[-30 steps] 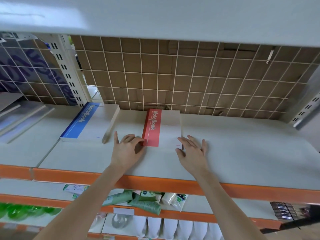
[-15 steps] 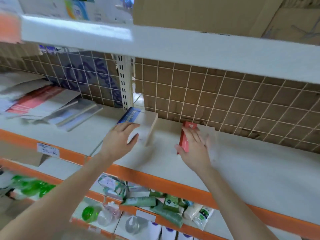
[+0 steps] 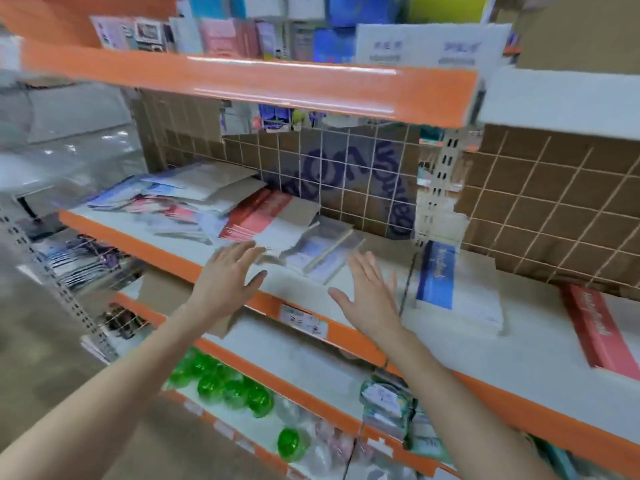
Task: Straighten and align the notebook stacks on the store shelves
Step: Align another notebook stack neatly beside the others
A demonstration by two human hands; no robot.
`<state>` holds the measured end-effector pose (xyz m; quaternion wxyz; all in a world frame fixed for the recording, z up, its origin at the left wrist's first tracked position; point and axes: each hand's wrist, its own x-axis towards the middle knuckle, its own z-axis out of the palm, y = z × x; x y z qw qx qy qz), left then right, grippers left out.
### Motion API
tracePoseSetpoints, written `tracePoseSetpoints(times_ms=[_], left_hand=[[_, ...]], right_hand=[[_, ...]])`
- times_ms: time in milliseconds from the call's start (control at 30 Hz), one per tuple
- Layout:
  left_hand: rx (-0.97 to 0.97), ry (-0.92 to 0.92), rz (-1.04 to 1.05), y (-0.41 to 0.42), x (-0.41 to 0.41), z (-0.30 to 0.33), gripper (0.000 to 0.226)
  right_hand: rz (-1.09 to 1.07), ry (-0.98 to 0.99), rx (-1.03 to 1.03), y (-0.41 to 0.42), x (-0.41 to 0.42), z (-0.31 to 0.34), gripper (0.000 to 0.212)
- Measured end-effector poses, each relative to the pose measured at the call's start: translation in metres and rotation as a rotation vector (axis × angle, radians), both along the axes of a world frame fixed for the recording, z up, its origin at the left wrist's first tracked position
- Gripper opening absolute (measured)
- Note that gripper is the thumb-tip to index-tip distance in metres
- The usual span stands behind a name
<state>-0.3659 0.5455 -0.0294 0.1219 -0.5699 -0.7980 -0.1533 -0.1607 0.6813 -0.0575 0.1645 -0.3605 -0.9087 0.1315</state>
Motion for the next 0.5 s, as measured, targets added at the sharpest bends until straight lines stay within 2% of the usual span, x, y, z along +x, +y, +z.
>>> tracePoseSetpoints(times_ms=[133, 267, 500], left_hand=[[-0.029, -0.003, -0.052, 0.005, -0.044, 0.003, 0.07], [-0.084, -0.046, -0.082, 0.034, -0.081, -0.009, 0.062], [-0.208, -0.073, -0.104, 0.089, -0.12, -0.013, 0.07]], right_hand=[[-0.008, 0.014, -0.044, -0.002, -0.058, 0.003, 0.069], [-0.012, 0.012, -0.066, 0.013, -0.1, 0.001, 0.07], [0.075, -0.001, -0.17, 0.057, -0.163, -0.012, 0.085]])
